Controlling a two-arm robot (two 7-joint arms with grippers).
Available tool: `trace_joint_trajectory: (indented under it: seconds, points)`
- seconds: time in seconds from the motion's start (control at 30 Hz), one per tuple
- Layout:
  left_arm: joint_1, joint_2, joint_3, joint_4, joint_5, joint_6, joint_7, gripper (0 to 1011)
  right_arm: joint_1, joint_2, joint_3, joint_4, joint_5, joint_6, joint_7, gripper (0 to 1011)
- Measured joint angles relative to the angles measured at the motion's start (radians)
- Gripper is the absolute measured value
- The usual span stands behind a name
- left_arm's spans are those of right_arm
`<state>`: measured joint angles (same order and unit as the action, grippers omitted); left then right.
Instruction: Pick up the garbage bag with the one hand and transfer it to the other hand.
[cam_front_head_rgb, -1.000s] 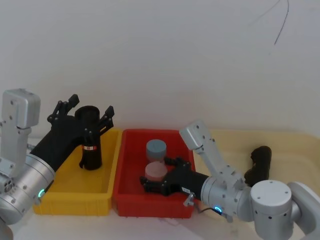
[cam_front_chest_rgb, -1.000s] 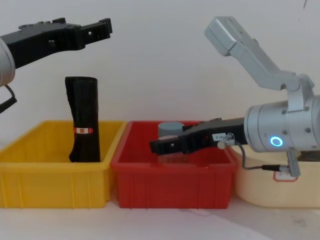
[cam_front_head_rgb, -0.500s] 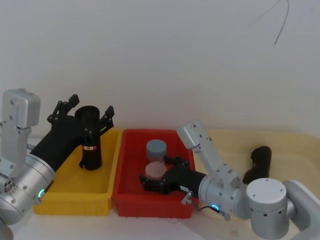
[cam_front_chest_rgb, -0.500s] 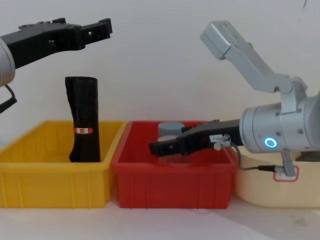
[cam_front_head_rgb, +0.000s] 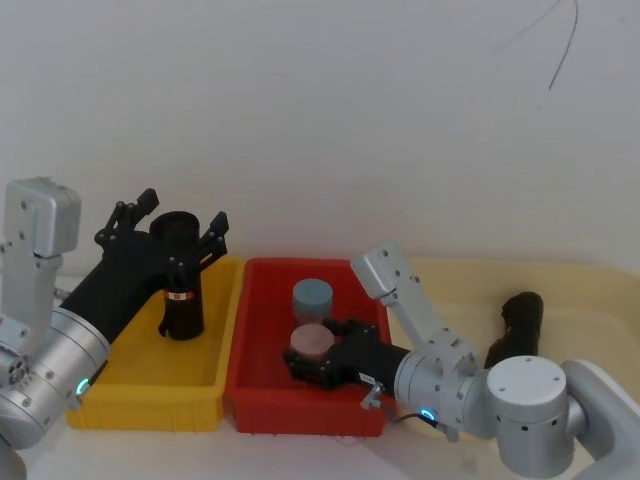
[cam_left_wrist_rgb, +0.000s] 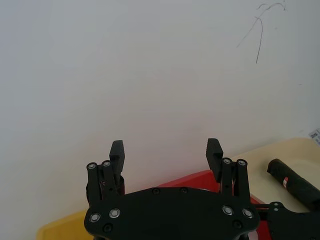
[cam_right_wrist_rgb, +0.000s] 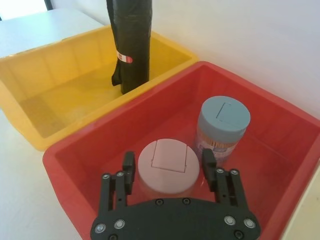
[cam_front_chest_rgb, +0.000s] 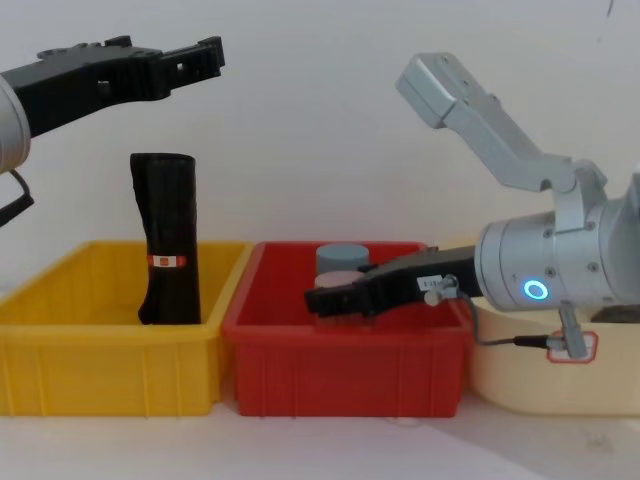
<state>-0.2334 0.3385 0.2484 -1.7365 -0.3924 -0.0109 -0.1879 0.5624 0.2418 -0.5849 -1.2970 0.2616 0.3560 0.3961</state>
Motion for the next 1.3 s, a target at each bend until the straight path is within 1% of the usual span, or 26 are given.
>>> trace_joint_trajectory:
  seconds: [0.07, 0.1, 0.13, 0.17, 0.2, 0.23, 0.47, 0.57, 0.8, 0.87, 0.9, 1.03, 1.2, 1.23, 1.3]
  points:
    - [0.000, 0.000, 0.000, 0.000, 0.000, 0.000, 0.000, 1000, 0.000, -0.001, 0.003, 0.000, 0.000, 0.003, -0.001, 779]
    - [0.000, 0.000, 0.000, 0.000, 0.000, 0.000, 0.000, 1000, -0.001, -0.002, 0.004, 0.000, 0.000, 0.003, -0.002, 779]
    - [0.000, 0.000, 0.000, 0.000, 0.000, 0.000, 0.000, 1000, -0.002, -0.002, 0.005, -0.001, 0.000, 0.004, -0.002, 723]
    - [0.000, 0.000, 0.000, 0.000, 0.000, 0.000, 0.000, 1000, -0.003, -0.002, 0.007, -0.002, 0.000, 0.005, -0.002, 723]
    - [0.000, 0.000, 0.000, 0.000, 0.000, 0.000, 0.000, 1000, -0.004, -0.003, 0.009, -0.004, 0.000, 0.006, -0.003, 677]
    - [0.000, 0.000, 0.000, 0.000, 0.000, 0.000, 0.000, 1000, -0.006, -0.003, 0.012, -0.008, 0.000, 0.007, -0.004, 666]
    - [0.000, 0.000, 0.000, 0.000, 0.000, 0.000, 0.000, 1000, -0.014, -0.001, 0.026, -0.034, 0.004, 0.009, -0.007, 666]
    - [0.000, 0.000, 0.000, 0.000, 0.000, 0.000, 0.000, 1000, -0.019, 0.002, 0.036, -0.056, 0.008, 0.010, -0.009, 666]
    - [0.000, 0.000, 0.000, 0.000, 0.000, 0.000, 0.000, 1000, -0.032, 0.015, 0.072, -0.119, 0.025, 0.005, -0.020, 666]
    - [0.000, 0.000, 0.000, 0.000, 0.000, 0.000, 0.000, 1000, -0.039, 0.024, 0.097, -0.154, 0.032, -0.002, -0.029, 666]
    - [0.000, 0.000, 0.000, 0.000, 0.000, 0.000, 0.000, 1000, -0.039, 0.024, 0.097, -0.154, 0.032, -0.002, -0.029, 666]
    - [0.000, 0.000, 0.000, 0.000, 0.000, 0.000, 0.000, 1000, -0.050, 0.040, 0.136, -0.199, 0.041, -0.012, -0.049, 666]
    - [0.000, 0.000, 0.000, 0.000, 0.000, 0.000, 0.000, 1000, -0.062, 0.055, 0.173, -0.231, 0.046, -0.018, -0.073, 666]
    - [0.000, 0.000, 0.000, 0.000, 0.000, 0.000, 0.000, 1000, -0.067, 0.061, 0.187, -0.241, 0.047, -0.019, -0.081, 666]
    - [0.000, 0.000, 0.000, 0.000, 0.000, 0.000, 0.000, 1000, -0.071, 0.066, 0.196, -0.247, 0.047, -0.019, -0.087, 666]
